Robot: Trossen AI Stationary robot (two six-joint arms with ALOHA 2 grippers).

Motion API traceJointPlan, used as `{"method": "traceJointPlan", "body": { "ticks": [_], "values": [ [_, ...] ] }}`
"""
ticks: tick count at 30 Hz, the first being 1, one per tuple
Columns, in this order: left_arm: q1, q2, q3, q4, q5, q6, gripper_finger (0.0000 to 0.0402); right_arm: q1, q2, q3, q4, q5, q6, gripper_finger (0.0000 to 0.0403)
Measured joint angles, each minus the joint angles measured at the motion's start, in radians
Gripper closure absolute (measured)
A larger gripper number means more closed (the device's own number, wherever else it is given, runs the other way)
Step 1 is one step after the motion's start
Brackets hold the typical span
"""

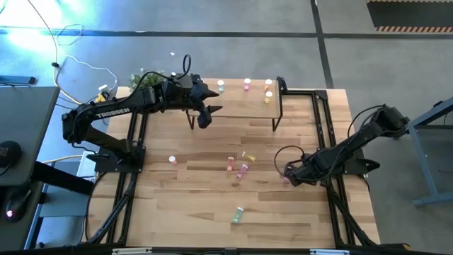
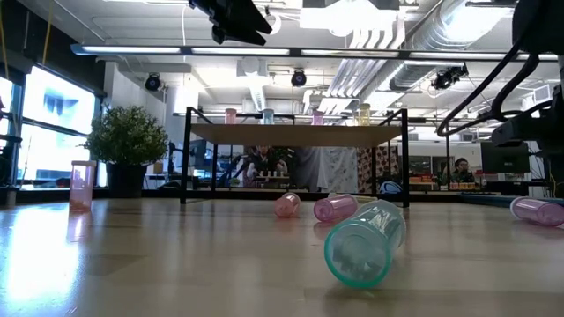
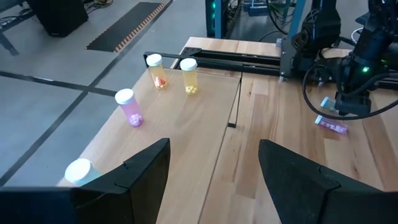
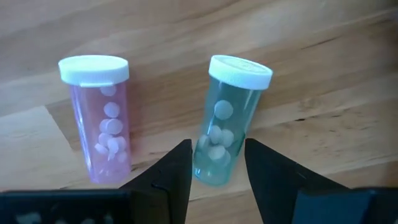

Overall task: Pick and place medicine bottles onto shelf by color
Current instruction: Put the top right blue pill bottle on the shelf aligned with the other blue pill bottle

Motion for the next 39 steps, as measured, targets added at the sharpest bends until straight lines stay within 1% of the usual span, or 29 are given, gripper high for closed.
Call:
{"method": "traceJointPlan", "body": {
  "ticks": [7, 15, 24, 29, 35, 39],
  "values": [
    [0.000, 0.000, 0.000, 0.000, 0.000, 0.008, 0.0165, 0.000, 0.005, 0.000, 0.015, -0.009, 0.000, 0.0271],
    [0.000, 0.000, 0.000, 0.000, 0.001, 0.009, 0.0165, 0.000, 0.005, 0.001, 0.010, -0.009, -0.012, 0.0322],
    [0.000, 0.000, 0.000, -0.036, 0.004, -0.017, 0.0165, 0.001, -0.008, 0.013, 0.019, -0.007, -0.106, 0.0329],
    [0.000, 0.000, 0.000, -0.087, 0.021, -0.102, 0.0165, 0.003, -0.017, 0.086, 0.018, 0.053, -0.237, 0.0330],
    [-0.007, 0.000, 0.000, -0.112, 0.153, -0.300, 0.0165, -0.006, -0.017, 0.192, 0.019, 0.145, -0.497, 0.0331],
    [-0.035, 0.000, 0.000, -0.112, 0.174, -0.407, 0.0165, -0.029, -0.017, 0.235, 0.037, 0.204, -0.678, 0.0331]
  ]
}}
